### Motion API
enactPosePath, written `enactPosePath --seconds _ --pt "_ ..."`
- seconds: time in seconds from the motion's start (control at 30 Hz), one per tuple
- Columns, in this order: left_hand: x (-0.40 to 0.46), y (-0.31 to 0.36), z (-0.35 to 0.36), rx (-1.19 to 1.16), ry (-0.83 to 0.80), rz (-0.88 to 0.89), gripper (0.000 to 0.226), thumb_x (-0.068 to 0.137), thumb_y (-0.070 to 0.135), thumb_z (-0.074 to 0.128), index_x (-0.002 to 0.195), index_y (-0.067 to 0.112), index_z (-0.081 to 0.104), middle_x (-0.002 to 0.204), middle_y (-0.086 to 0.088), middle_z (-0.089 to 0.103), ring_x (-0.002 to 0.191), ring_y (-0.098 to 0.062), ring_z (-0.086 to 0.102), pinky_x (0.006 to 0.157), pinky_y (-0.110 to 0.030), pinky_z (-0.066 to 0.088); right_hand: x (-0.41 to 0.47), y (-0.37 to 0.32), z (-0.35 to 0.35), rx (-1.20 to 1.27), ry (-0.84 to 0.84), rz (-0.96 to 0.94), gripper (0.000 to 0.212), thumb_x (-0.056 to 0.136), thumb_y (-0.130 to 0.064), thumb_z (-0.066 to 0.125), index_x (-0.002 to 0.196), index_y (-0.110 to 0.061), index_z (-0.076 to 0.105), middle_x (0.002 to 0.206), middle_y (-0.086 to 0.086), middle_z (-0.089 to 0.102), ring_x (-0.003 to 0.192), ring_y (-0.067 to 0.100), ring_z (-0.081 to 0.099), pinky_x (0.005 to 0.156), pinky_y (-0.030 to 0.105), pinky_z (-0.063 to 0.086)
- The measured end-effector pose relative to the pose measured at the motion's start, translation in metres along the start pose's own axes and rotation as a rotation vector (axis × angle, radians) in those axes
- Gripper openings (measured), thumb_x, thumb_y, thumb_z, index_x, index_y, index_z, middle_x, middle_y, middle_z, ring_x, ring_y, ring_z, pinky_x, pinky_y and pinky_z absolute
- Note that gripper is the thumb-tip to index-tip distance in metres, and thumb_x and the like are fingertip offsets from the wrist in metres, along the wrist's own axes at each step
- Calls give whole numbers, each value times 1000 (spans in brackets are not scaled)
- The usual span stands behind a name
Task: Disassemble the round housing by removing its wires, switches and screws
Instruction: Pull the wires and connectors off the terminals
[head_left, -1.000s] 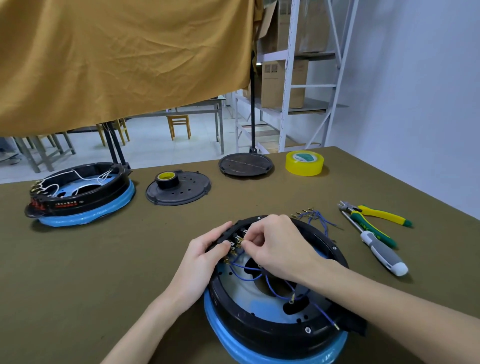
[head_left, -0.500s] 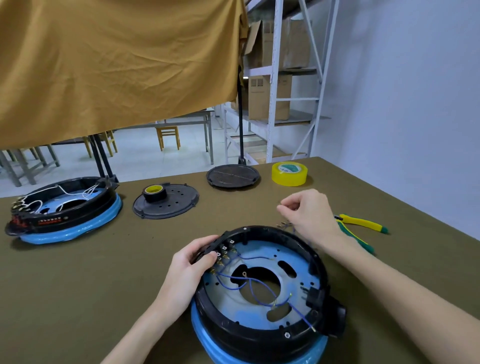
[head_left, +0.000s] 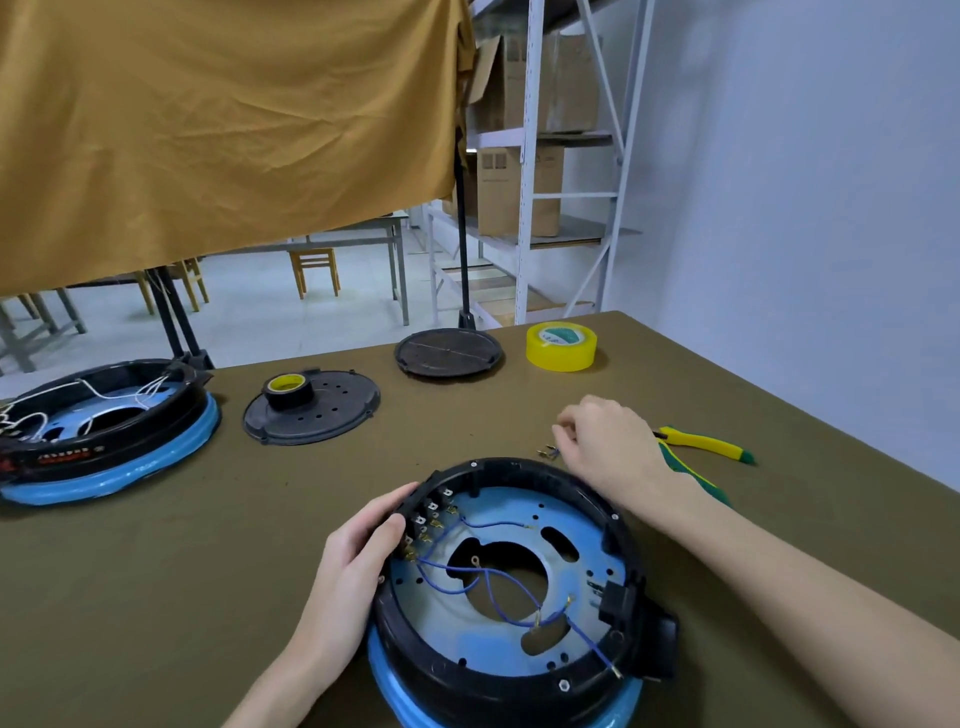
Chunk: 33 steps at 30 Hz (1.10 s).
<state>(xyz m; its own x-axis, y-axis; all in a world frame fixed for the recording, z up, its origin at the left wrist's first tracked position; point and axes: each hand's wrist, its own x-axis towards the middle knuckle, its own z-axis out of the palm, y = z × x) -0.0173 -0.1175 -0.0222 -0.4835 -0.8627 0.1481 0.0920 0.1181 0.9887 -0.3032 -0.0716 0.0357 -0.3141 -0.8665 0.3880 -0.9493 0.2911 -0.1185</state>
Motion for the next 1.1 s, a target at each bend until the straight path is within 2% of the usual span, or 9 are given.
enactPosePath --seconds 0.1,0.17,0.3,0.4,0.53,0.67,0.77,0.97,1.1 --pt "-2 -2 -1 18 -2 -10 36 107 15 49 128 32 72 129 9 73 122 -11 67 101 -38 49 -15 -31 -18 228 67 -32 21 98 -28 55 94 -21 75 88 -5 63 83 21 62 68 33 45" --pt "-3 -1 -1 22 -1 -4 35 107 14 48 129 30 71 129 9 73 123 -11 66 103 -38 49 -27 -55 -30 302 31 -89 20 97 -28 56 88 -22 73 82 -8 64 77 17 60 65 32 45" --pt "-3 1 -1 37 -6 9 34 107 11 49 129 25 71 127 7 74 122 -12 67 103 -38 49 -46 -91 -39 447 -316 -194 29 94 -38 60 76 -19 72 71 -2 70 67 16 62 66 37 54" --pt "-5 3 -1 48 -19 30 34 107 10 48 130 23 70 126 6 74 121 -12 67 100 -32 53 -58 -105 -36 472 -440 -222 29 91 -46 64 79 -22 75 68 -7 69 65 8 60 66 33 54" --pt "-6 5 0 83 -11 65 34 107 9 48 129 23 70 123 10 75 120 -7 67 97 -22 52 -66 -118 -32 467 -427 -230 20 86 -40 70 77 -22 75 67 -10 68 69 8 64 71 35 57" --pt "-8 5 2 58 6 62 34 107 8 47 129 21 70 122 8 75 119 -8 67 102 -31 50 -70 -130 -24 446 -360 -197 19 88 -31 67 70 -27 69 70 -5 71 74 15 68 72 38 59" --pt "-7 2 2 48 5 70 34 108 7 45 129 18 70 122 5 76 119 -10 67 103 -33 50 -71 -131 -18 478 -338 -158 18 89 -29 66 72 -26 70 70 -5 71 74 15 68 71 38 59" --pt "-3 -1 -2 61 -39 73 36 111 14 40 131 21 68 124 6 75 121 -11 67 106 -35 50 -69 -123 -10 535 -348 -160 17 89 -32 69 72 -29 69 67 -9 70 67 5 66 69 34 58" --pt "-2 -4 -3 82 -71 74 37 112 19 37 135 23 66 127 8 73 124 -9 65 109 -37 48 -67 -119 -9 546 -354 -165 17 89 -33 69 72 -28 68 65 -10 68 65 4 64 68 34 57"
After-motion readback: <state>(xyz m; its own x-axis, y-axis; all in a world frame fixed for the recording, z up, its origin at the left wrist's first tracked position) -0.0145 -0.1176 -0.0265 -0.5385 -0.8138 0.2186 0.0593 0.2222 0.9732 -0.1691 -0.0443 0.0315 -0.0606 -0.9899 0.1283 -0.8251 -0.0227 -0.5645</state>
